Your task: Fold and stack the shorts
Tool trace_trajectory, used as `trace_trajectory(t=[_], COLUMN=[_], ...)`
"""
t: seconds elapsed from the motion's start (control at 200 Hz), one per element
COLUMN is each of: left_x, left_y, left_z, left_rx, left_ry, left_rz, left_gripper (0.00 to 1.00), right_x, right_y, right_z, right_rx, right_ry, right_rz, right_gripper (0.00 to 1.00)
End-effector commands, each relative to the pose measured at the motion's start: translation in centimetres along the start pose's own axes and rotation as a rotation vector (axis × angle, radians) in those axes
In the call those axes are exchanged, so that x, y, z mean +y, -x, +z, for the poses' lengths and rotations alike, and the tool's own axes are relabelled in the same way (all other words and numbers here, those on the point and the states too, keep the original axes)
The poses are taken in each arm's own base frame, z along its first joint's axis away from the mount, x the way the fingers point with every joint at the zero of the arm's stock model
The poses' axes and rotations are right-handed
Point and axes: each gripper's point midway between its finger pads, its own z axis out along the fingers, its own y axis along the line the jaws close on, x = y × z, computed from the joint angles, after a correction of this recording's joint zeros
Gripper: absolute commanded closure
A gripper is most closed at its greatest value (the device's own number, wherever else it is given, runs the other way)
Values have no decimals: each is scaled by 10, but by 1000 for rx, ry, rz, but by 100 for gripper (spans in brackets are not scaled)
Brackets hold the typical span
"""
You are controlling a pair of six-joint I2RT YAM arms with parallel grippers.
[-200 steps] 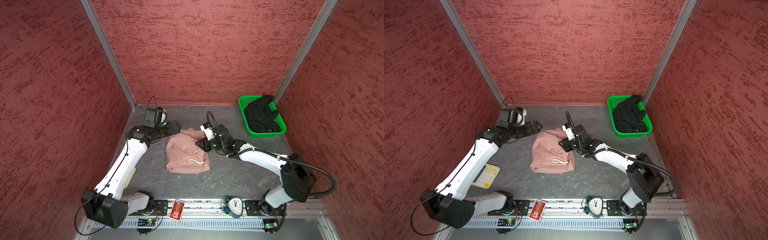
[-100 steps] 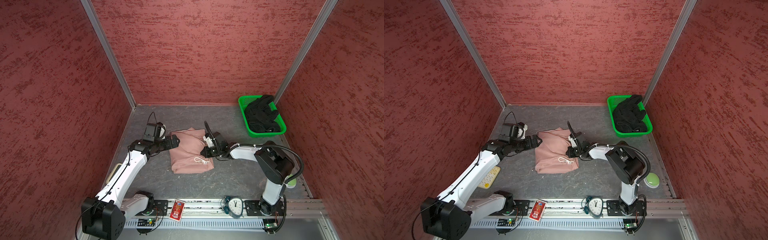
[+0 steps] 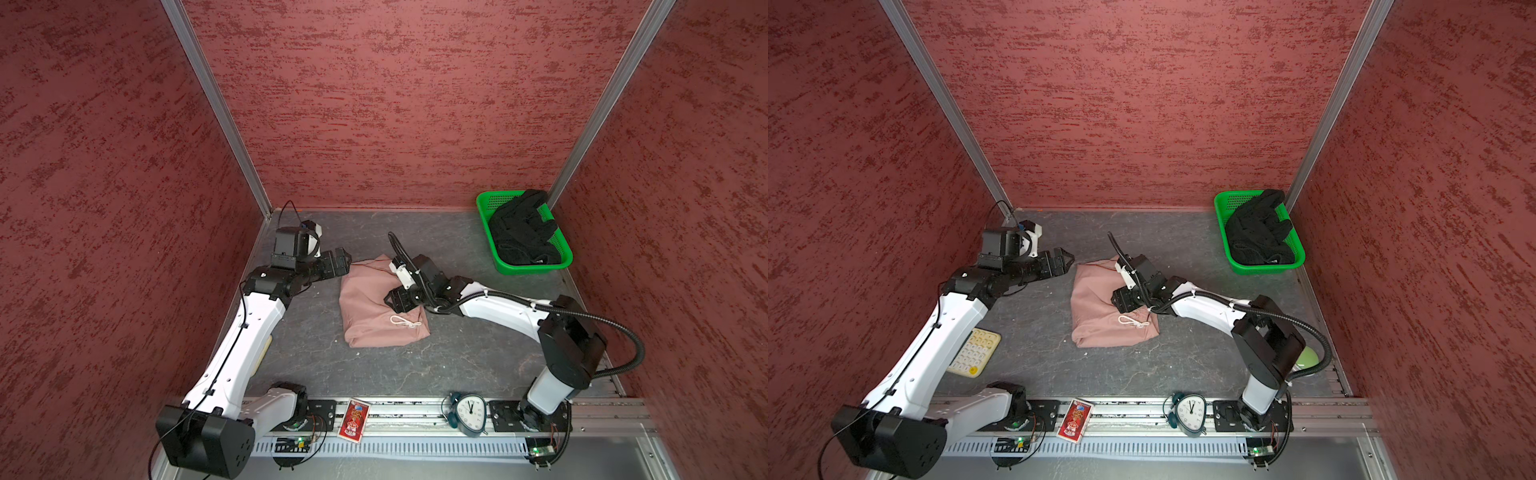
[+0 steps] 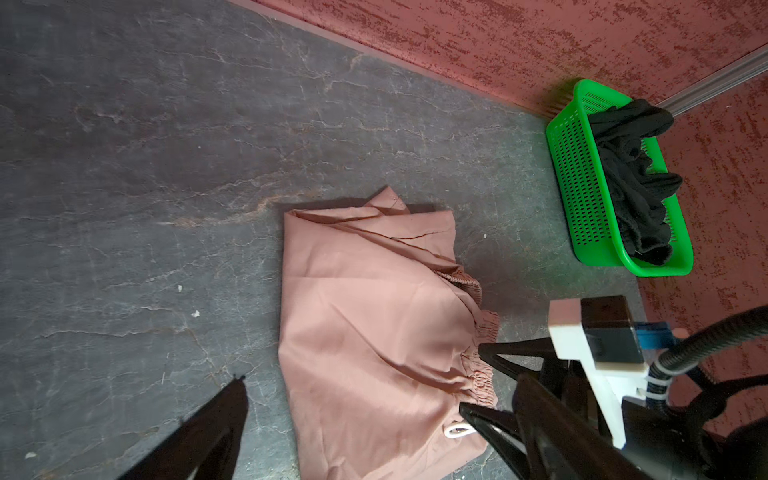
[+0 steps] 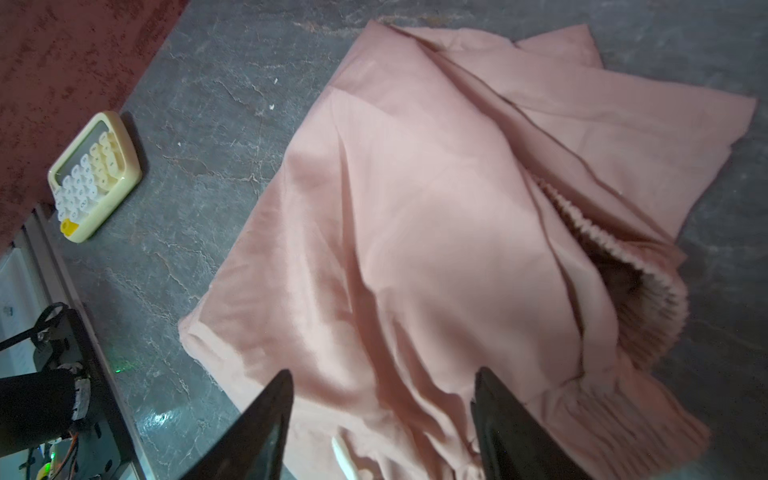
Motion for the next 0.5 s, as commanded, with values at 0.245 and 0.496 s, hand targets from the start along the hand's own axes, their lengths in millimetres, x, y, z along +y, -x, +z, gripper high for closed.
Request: trace_trajectory(t=[0.245, 0.496], left_x=[14, 22], left_y=[-2, -3], left_z=[-31, -36], left_rx=[-24, -27], left_ry=[50, 68], left_rz=[14, 10], left_gripper=[1, 1], right_x=[-14, -15], right_y=[-69, -54], right_z=[45, 98], right_rx=[258, 207], right_ry=[-162, -157], right_rz=[-136, -64], right_gripper=[22, 33])
